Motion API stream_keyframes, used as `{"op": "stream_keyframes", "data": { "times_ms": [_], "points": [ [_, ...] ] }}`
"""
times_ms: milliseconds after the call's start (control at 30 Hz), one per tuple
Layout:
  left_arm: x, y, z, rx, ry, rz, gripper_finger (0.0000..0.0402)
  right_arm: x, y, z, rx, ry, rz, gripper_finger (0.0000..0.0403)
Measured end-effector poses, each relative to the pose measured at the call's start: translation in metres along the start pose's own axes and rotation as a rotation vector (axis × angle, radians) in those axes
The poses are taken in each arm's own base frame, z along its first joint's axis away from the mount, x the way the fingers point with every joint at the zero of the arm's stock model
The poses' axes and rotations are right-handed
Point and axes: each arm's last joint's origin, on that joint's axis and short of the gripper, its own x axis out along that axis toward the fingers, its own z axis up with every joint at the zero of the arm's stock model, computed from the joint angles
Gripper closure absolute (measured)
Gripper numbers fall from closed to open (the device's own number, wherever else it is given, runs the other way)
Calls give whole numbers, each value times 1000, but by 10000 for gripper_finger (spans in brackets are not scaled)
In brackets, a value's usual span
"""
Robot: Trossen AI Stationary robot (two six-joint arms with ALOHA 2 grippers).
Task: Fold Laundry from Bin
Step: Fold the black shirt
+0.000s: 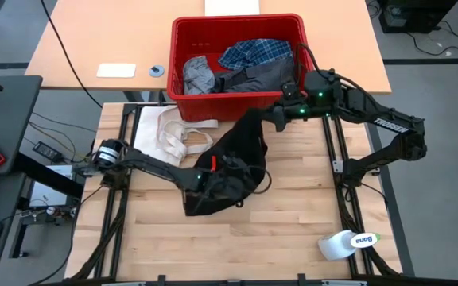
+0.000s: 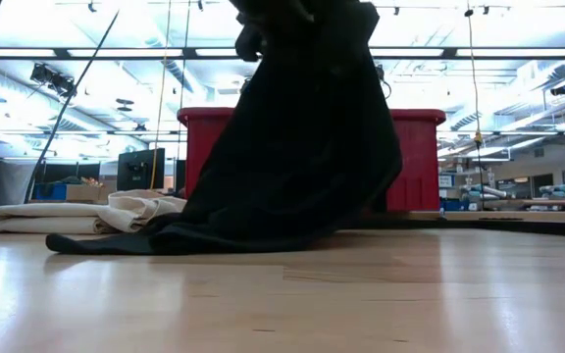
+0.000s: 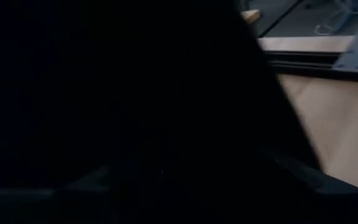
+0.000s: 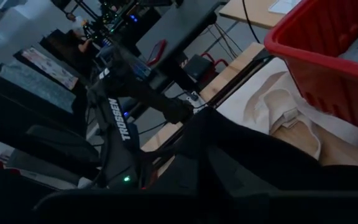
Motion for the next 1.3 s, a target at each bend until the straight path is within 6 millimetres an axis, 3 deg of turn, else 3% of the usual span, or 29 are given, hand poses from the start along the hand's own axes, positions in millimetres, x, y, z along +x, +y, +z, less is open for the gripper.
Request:
{"op": "stream_keyframes", "data": {
  "times_ms": [200, 433, 500, 867, 1133, 1300],
  "points": [
    [19, 9, 8, -77, -15, -44, 193, 0, 1, 0, -17, 20, 28, 390],
    [9, 5, 18, -63, -69, -108, 362, -13, -3, 2, -62, 9, -3, 390],
    [1, 8, 22, -45, -82, -86, 388, -18, -5, 4, -65, -1, -16, 390],
    [-30, 46, 65, -30, -175, -61, 396, -35, -15, 10, -93, -30, -75, 390],
    [-87, 101, 107, -83, -287, -131, 392, -38, -27, 5, -223, 84, -118, 388],
    [-114, 136, 118, -97, -295, -105, 391, -48, -25, 1, -370, 125, -92, 387]
  ]
}}
